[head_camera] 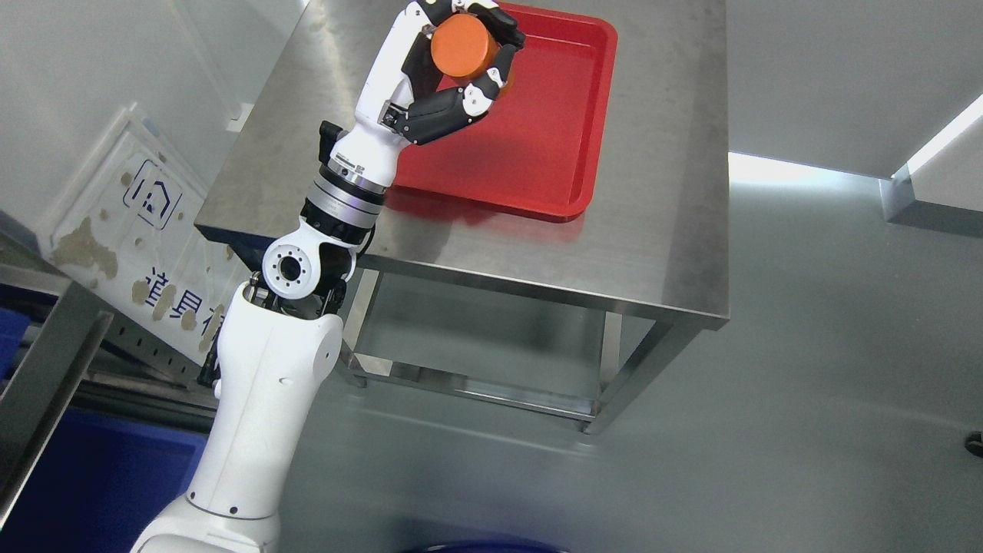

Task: Grab orange capacitor from left shelf to right desk
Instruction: 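Carry the capacitor in the left hand while turning toward the steel table, then lower the capacitor onto the red tray and open the left hand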

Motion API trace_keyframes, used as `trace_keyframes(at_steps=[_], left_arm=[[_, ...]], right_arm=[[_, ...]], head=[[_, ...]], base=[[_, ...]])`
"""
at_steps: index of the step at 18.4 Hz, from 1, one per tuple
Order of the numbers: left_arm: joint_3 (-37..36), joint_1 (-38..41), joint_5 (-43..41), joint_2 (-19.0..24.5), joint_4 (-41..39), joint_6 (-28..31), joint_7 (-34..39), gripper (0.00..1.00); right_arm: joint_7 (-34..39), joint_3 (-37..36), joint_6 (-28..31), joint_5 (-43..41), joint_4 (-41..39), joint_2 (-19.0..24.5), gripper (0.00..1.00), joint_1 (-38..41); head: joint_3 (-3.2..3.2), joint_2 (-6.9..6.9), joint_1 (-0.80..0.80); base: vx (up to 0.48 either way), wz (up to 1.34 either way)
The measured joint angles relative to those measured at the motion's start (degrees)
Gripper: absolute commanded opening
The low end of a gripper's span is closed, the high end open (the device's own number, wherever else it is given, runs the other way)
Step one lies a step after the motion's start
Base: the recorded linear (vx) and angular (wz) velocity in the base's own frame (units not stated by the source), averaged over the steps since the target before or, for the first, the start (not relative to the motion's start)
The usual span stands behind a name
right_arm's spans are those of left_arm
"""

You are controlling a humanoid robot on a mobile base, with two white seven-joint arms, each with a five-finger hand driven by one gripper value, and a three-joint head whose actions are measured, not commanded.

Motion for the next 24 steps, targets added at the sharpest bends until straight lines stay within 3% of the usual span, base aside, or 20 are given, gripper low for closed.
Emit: trace_keyframes(at_steps=[11,24], left_arm=[[-2.7,-3.1,-3.8,0.0,5.2,7.5,0.5,0.04],[-3.1,-9.6,-5.9,0.0,16.4,8.8,0.5,0.09]], right_arm=[[0.2,0.0,0.2,0.0,0.0,0.0,1.00,0.0],[-0.1,0.0,0.1,0.0,0.0,0.0,1.00,0.0]], head=[[0.00,0.00,0.00],[0.00,0.00,0.00]], base=[[0.090,-0.03],[-0.006,0.00]])
